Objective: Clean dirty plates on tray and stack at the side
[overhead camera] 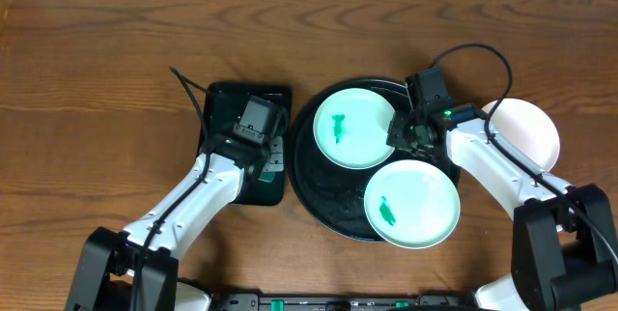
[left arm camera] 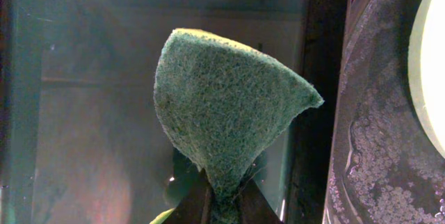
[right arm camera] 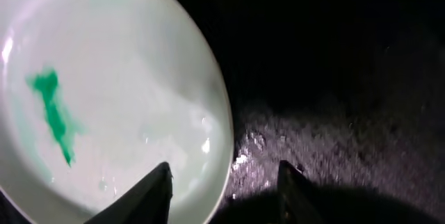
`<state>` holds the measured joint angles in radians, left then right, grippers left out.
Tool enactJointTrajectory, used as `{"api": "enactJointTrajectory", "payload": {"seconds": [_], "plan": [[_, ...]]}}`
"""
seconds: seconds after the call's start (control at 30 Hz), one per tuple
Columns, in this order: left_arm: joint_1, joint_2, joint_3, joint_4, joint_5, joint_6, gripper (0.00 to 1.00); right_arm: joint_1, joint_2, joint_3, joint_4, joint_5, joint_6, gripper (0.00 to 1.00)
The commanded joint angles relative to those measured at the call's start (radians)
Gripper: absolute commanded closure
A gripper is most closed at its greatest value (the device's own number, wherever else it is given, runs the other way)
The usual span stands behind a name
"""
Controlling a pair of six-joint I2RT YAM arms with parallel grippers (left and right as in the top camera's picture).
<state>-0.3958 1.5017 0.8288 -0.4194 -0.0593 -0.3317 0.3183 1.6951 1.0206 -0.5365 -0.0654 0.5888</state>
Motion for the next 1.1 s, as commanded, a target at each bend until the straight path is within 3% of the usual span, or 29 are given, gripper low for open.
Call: {"api": "enactJointTrajectory", "payload": {"seconds": [0.0,0.23,0.27,0.37,0.47,0.57,0.87,0.93,1.07], "plan": [[-0.002,0.003,-0.007,-0.001,-0.021,0.017,0.91,-0.003,0.007,0.005,0.006,0.034,-0.089,0.56],[-0.002,0.003,-0.007,0.003,-0.021,0.017,0.91,-0.045,0.007,0.192,-0.158,0.026,-0.219,0.49],[-0.002,0.003,-0.007,0.003,-0.021,0.017,0.86,-0.050,0.007,0.212,-0.177,0.020,-0.230,0.49],[-0.002,0.003,-0.007,0.002,-0.021,0.017,0.84,-0.064,0.007,0.245,-0.211,0.015,-0.266,0.48],[-0.002,0.003,-0.007,-0.008,-0.021,0.018,0.92,-0.066,0.010,0.226,-0.212,0.015,-0.273,0.47],[-0.002,0.003,-0.007,-0.009,-0.021,0.018,0.93,-0.064,0.011,0.192,-0.186,0.011,-0.297,0.48],[-0.002,0.003,-0.007,-0.008,-0.021,0.017,0.92,-0.049,0.014,0.101,-0.060,0.004,-0.343,0.64],[-0.002,0.003,-0.007,-0.008,-0.021,0.017,0.93,-0.048,0.014,0.095,-0.054,0.005,-0.343,0.73],[-0.002,0.003,-0.007,0.000,-0.021,0.017,0.93,-0.041,0.020,0.076,-0.019,0.004,-0.322,0.73]]}}
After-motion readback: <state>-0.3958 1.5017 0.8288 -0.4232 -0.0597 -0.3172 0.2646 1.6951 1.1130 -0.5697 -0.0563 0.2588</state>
